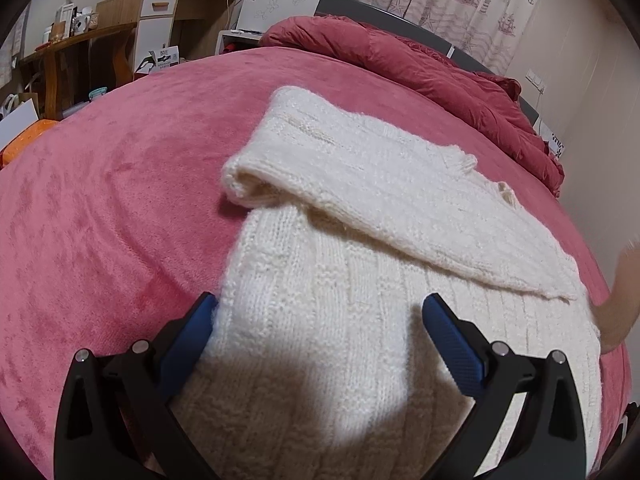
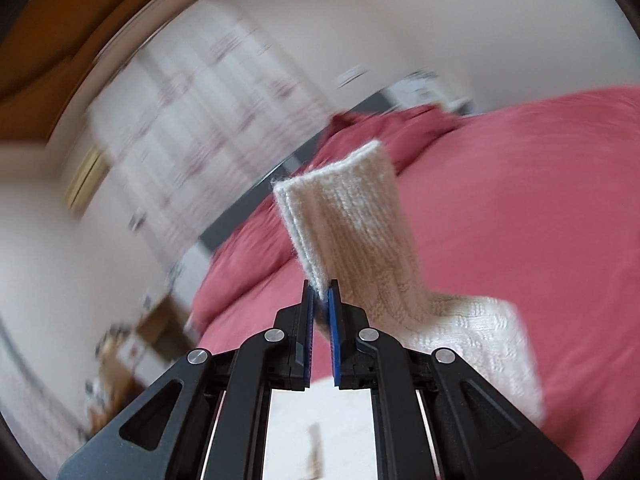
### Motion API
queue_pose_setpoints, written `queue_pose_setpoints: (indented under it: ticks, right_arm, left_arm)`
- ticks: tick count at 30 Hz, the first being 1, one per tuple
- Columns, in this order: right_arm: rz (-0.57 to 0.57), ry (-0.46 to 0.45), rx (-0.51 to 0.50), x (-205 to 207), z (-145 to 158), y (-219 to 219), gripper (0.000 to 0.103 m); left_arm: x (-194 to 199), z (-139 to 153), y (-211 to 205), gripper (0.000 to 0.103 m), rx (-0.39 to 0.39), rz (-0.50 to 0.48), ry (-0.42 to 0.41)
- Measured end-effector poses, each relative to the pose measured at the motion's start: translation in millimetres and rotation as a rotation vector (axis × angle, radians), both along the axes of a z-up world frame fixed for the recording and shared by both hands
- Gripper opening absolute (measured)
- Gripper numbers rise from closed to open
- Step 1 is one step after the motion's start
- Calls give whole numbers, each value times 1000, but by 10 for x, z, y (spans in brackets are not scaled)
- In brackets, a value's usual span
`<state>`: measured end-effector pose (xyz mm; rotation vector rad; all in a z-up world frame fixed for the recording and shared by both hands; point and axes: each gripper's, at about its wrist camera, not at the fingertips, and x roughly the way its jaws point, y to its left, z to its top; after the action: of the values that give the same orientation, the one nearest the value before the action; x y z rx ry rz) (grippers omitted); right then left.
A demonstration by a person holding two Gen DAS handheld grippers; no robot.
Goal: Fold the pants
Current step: 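Lift the sleeve and fold it across the sweater body with the right gripper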
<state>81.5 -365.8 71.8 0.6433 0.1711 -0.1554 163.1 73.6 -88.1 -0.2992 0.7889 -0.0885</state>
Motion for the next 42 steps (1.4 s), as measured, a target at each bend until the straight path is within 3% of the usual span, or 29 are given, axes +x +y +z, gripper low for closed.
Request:
queue_pose_setpoints:
  ticks: [7,9,13,14,16,19,21,25,29,33,36,37,38,42]
  right_arm:
    - [294,131,-156,652,-265,1252,6]
    - [373,189,-248,804,-453,1660,6]
    - [498,335,-326,994,-867,2178,8]
    - [534,384,-326,1034,-996,2251,11]
    - [592,450,-289,1043,-1176,2311,38]
    - [604,418,-243,848,-1073,2209,58]
    - [581,395,-226,684,-945,2075,60]
    - [523,395,-64,275,-938,1602,60]
    - [477,395,209,18,-1145,995,60]
    - [395,393,326,-107,-1348,583,60]
    - [367,367,457,-145,-1503,353,60]
    - [361,353,488,-152,-1531,298,60]
    - [353,337,519,-165,-1556,234,60]
    - [351,317,612,-188,-1655,135,60]
  left_arm:
    - [-11,1,32,101,-18,-2,-5]
    - [-14,-1,46,101,-23,-2,-7]
    - [-18,1,64,101,-34,-3,-9]
    - [-21,-1,65,101,-37,-3,-10]
    - [-22,0,73,101,-45,-4,-11]
    - [-32,2,98,101,-64,-6,-15]
    - [-33,9,109,101,-74,-7,-18]
    - [-31,93,143,100,-142,-21,-20]
    - [-7,297,-39,100,-235,-98,-41]
    - [254,429,-292,100,-287,-106,9]
    - [457,419,-402,98,-266,-90,62]
    - [498,428,-428,92,-266,-86,72]
    - [502,452,-440,84,-265,-82,68]
    - [305,524,-434,81,-221,-59,18]
